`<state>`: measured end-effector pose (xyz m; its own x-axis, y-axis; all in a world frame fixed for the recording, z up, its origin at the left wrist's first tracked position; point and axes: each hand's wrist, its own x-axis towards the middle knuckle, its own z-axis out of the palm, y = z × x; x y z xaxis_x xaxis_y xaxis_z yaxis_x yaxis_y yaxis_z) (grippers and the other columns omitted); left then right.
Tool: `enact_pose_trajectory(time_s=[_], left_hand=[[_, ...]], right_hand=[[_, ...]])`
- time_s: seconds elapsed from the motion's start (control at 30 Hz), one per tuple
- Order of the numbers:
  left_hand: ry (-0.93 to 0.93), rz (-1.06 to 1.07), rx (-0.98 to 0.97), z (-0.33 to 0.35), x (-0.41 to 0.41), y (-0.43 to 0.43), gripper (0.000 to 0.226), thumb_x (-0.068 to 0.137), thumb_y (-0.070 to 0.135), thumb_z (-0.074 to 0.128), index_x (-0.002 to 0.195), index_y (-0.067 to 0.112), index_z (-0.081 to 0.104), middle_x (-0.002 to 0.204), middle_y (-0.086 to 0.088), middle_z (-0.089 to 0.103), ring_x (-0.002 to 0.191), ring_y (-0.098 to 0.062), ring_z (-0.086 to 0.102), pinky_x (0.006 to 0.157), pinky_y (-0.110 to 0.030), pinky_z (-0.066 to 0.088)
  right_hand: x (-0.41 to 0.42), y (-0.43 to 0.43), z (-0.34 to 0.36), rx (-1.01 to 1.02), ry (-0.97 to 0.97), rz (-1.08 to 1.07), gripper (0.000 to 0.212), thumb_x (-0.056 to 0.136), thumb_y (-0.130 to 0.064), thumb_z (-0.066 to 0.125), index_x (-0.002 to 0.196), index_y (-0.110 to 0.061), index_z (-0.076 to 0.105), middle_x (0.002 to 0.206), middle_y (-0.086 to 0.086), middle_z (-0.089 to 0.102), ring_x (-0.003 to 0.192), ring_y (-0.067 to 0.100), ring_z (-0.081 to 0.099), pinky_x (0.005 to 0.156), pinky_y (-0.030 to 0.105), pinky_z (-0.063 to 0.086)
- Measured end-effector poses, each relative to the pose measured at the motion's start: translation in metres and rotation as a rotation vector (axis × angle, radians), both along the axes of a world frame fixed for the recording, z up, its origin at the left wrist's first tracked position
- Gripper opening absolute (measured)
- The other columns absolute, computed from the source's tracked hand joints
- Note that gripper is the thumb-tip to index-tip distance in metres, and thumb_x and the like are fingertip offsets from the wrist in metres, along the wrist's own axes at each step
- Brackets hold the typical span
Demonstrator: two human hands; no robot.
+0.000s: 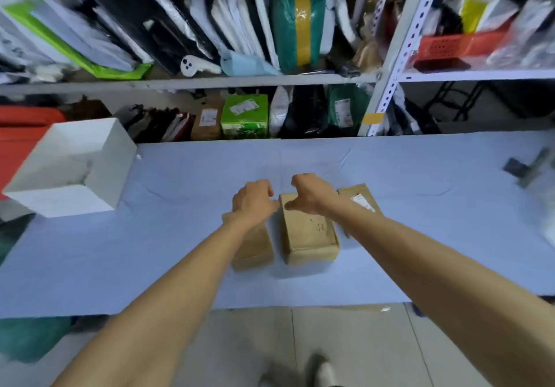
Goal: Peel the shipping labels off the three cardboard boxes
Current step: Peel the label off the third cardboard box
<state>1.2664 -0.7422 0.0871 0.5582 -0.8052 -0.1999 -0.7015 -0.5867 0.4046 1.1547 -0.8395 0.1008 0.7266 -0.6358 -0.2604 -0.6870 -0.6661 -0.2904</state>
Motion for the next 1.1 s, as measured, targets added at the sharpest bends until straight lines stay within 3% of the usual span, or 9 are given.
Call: enact_pose_trajectory(time_s=[0.1, 0.27, 0.47, 0.67, 0.93, 1.1], left_hand=[[0.02, -0.057, 0.048, -0.003, -0.03, -0.028, 0.017, 0.082, 0.022, 0.059, 0.097, 0.017, 0.062, 0.101, -0.005, 0.066, 0.089, -0.027, 0.063, 0.076, -0.035, 0.053], [0.013, -0.082, 0.044, -0.017, -0.082, -0.086, 0.017, 0.083, 0.021, 0.055, 0.098, 0.016, 0.061, 0.105, -0.007, 0.066, 0.095, -0.029, 0.061, 0.076, -0.032, 0.049], [0.109, -0.002, 0.048, -0.035, -0.144, -0.143, 0.02, 0.08, 0.021, 0.06, 0.1, 0.018, 0.062, 0.109, -0.008, 0.066, 0.101, -0.031, 0.061, 0.08, -0.032, 0.049], [0.139, 0.086, 0.086, -0.053, -0.156, -0.164, 0.02, 0.081, 0.018, 0.059, 0.101, 0.014, 0.062, 0.111, -0.011, 0.066, 0.105, -0.032, 0.059, 0.084, -0.034, 0.049], [0.202, 0.125, 0.067, -0.073, -0.143, -0.173, 0.017, 0.083, 0.019, 0.062, 0.099, 0.011, 0.059, 0.107, -0.013, 0.065, 0.101, -0.032, 0.058, 0.073, -0.028, 0.042], [0.274, 0.149, -0.001, -0.084, -0.15, -0.174, 0.026, 0.078, 0.009, 0.062, 0.104, 0.01, 0.061, 0.104, -0.013, 0.067, 0.109, -0.03, 0.055, 0.084, -0.03, 0.044]], right_hand=[[-0.045, -0.031, 0.0, -0.006, 0.019, -0.074, 0.051, 0.081, -0.036, 0.07, 0.116, -0.003, 0.054, 0.115, 0.013, 0.058, 0.101, 0.032, 0.057, 0.08, 0.039, 0.05], [-0.122, -0.094, -0.011, -0.004, 0.06, -0.196, 0.034, 0.082, -0.026, 0.066, 0.104, -0.003, 0.055, 0.11, 0.016, 0.058, 0.094, 0.034, 0.056, 0.065, 0.031, 0.039], [-0.185, -0.159, -0.033, 0.056, 0.111, -0.179, 0.04, 0.083, -0.031, 0.066, 0.111, -0.006, 0.052, 0.115, 0.013, 0.056, 0.098, 0.031, 0.056, 0.069, 0.032, 0.04], [-0.19, -0.193, -0.044, 0.107, 0.101, -0.12, 0.041, 0.085, -0.029, 0.065, 0.114, -0.003, 0.052, 0.116, 0.014, 0.056, 0.098, 0.03, 0.057, 0.071, 0.033, 0.043], [-0.175, -0.2, -0.064, 0.149, 0.103, -0.1, 0.043, 0.086, -0.029, 0.063, 0.118, -0.003, 0.052, 0.12, 0.015, 0.055, 0.104, 0.032, 0.056, 0.081, 0.036, 0.047], [-0.171, -0.2, -0.075, 0.174, 0.122, -0.043, 0.042, 0.087, -0.032, 0.061, 0.114, -0.002, 0.052, 0.117, 0.015, 0.056, 0.101, 0.032, 0.056, 0.076, 0.035, 0.044]])
